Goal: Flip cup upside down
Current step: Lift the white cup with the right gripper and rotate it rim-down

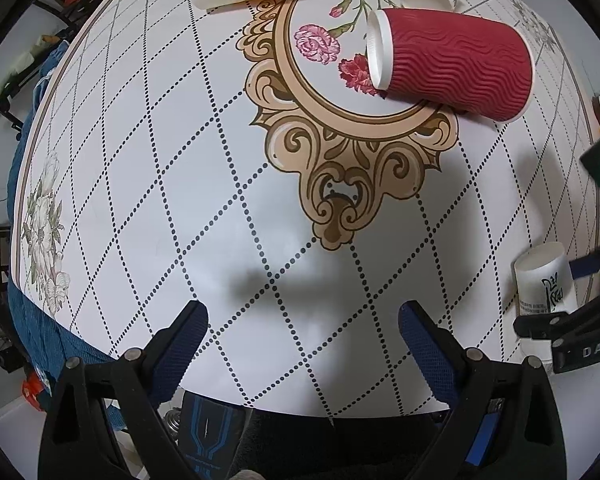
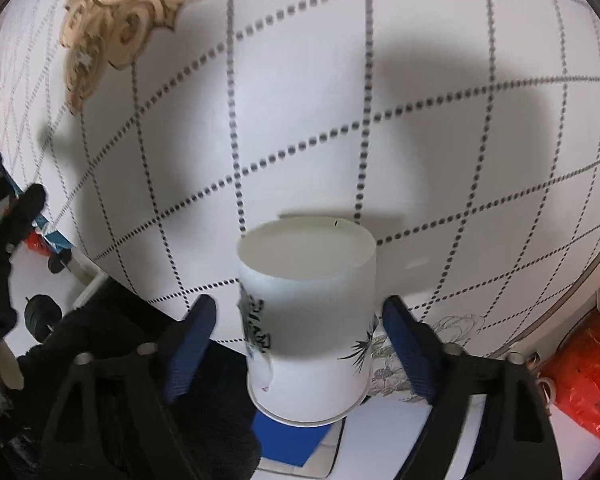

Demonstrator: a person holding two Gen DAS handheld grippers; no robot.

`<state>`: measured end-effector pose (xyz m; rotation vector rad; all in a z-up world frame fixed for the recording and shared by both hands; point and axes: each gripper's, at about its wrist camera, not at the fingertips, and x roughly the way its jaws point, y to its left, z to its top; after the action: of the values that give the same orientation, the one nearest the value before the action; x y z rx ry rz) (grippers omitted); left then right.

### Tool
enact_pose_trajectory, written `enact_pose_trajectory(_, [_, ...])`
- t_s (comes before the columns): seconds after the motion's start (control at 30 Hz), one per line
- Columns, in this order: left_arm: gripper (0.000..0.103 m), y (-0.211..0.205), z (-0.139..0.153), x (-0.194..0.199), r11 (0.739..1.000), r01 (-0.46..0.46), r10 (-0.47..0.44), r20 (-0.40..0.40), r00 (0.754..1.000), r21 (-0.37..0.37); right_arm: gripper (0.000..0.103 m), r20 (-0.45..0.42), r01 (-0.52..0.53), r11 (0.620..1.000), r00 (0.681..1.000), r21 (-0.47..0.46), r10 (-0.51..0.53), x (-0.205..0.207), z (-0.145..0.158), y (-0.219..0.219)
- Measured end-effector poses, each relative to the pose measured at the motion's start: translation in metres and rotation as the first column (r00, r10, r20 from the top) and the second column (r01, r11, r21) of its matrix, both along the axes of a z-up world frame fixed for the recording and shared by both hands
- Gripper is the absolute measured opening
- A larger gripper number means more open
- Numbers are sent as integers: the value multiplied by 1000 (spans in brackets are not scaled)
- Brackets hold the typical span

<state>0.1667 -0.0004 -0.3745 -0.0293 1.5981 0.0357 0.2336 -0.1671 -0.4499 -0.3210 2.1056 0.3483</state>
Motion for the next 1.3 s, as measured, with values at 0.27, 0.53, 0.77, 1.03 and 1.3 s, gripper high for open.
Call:
enact_pose_trajectory(0.27, [102,-7,-5,5,999,37,-37,1,999,10,87,73,-7,1000,997,7,6,-9,17,6])
enact_pose_trajectory(0.53, [102,-16,-14,9,999,45,-44,-16,999,17,62,97,-12,999,995,41,8,-18,20,12])
enact_pose_trajectory(0.77, [102,-26,-11,10,999,44,-44,-17,999,11,62,237,55,994,968,91,-76,-15,43,-1])
enact_pose_trajectory(1.03, [102,-29,-4,17,999,50,-50,-18,999,22,62,554,194,960,786,202,-275,-25,99,-30])
enact_pose_trajectory(1.3, [102,-27,-1,28,999,33,-32,-12,999,21,62,750,266,913,522,310,-407,-28,125,-62])
